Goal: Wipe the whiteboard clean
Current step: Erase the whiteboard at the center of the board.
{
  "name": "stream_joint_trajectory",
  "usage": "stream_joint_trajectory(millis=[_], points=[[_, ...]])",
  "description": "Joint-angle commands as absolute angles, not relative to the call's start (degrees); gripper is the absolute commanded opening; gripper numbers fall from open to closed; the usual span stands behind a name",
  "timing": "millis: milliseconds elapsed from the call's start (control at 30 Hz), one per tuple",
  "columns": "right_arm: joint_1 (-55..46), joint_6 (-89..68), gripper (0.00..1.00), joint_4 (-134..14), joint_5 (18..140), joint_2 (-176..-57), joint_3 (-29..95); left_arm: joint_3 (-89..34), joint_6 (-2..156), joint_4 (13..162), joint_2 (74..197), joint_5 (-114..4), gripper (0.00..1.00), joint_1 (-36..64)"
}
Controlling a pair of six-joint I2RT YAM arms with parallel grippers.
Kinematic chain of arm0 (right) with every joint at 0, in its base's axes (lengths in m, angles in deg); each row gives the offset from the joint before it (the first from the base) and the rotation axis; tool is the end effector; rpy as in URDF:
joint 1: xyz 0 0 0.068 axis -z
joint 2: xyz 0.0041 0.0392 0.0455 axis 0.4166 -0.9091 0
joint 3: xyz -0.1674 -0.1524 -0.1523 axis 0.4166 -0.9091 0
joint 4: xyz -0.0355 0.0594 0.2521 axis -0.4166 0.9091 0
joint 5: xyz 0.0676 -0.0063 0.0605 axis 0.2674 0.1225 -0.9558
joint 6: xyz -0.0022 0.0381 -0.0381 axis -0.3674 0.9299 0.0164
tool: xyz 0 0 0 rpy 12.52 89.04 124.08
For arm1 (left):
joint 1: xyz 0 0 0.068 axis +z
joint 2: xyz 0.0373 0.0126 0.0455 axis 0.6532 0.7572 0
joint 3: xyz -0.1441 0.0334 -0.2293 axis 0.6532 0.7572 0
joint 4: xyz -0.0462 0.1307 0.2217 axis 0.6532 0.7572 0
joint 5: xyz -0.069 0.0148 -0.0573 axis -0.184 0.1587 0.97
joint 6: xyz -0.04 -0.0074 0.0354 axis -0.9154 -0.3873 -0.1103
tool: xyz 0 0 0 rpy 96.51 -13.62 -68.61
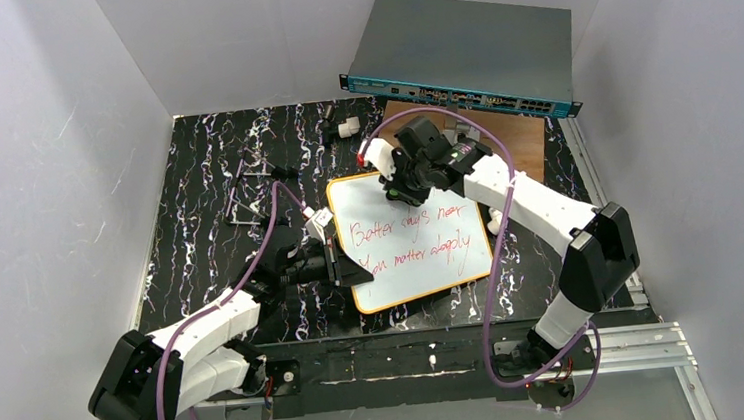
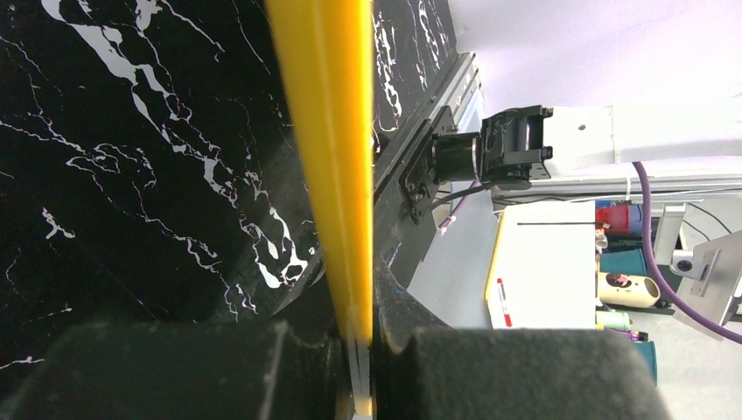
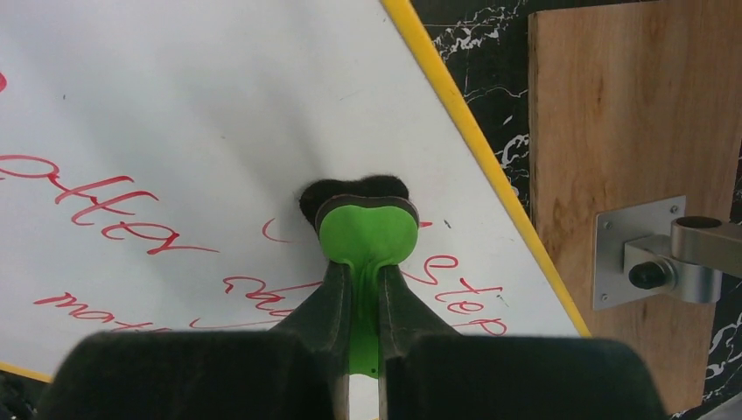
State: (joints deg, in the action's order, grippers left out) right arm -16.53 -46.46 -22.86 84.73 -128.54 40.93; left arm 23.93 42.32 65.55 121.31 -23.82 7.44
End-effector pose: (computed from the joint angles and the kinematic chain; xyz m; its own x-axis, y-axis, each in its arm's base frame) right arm 0.2708 0.2383 0.3141 -0.1564 -0.7836 -0.6012 -0.8614 0.4060 -0.3051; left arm 0.1669 -0.1368 0.2018 -0.8417 -0.1198 -0.5265 0.4660 0.3314 -0.8204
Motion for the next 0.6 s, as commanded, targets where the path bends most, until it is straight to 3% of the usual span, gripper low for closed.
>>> stream_joint_trajectory(millis=[0,133,267,567], points=[[-16.1,-52.5,0.01,-21.4,80.6,-126.6,36.5,22.6,49.2,62.6,120.5,-21.3,0.00,6.7],[-16.5,-56.7,0.01,-17.5,71.3,-124.1,33.4,22.6,49.2,62.3,120.9,-21.2,0.00,6.6],[-17.5,-56.6,0.01,-17.1,69.3,-124.6,33.8,22.2,49.5,62.9,120.9,-21.1,0.00,6.7],[-17.4,-40.7,0.01,-29.0,86.2,-127.2,38.9,21.9,49.5,63.0,121.4,-20.8,0.00,6.7]])
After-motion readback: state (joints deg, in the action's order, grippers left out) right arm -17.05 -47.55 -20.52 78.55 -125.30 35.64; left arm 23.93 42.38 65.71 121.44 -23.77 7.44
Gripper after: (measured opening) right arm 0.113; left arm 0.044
